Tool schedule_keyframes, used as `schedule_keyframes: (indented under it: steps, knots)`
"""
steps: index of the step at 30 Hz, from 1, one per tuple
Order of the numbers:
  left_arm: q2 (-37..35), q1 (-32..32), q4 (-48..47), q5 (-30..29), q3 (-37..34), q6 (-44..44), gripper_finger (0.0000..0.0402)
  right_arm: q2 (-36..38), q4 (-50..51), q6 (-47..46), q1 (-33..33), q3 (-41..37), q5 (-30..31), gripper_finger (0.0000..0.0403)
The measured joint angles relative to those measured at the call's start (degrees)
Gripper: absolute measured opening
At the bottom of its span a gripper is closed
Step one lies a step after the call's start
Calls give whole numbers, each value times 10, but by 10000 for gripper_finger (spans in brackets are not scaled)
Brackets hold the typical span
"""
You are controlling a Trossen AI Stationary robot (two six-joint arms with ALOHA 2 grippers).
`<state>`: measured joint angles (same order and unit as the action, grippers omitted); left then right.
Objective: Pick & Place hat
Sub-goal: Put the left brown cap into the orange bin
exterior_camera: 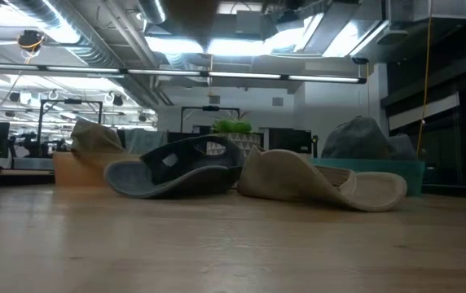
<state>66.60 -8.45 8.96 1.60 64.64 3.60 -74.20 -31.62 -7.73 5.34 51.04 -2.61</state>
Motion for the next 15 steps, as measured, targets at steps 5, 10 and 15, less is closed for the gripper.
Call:
schedule_keyframes:
  steps: [5,10,15]
  knots:
    - [12,7,0,36,0,-44,3,-20,33,-36,-30,47,-93,220]
    - [11,7,2,35,0,-44,3,-26,37,-57,-50,61,-166,247]
    - [11,7,1,33,0,-44,3,-26,33,-70,-54,62,-187,251]
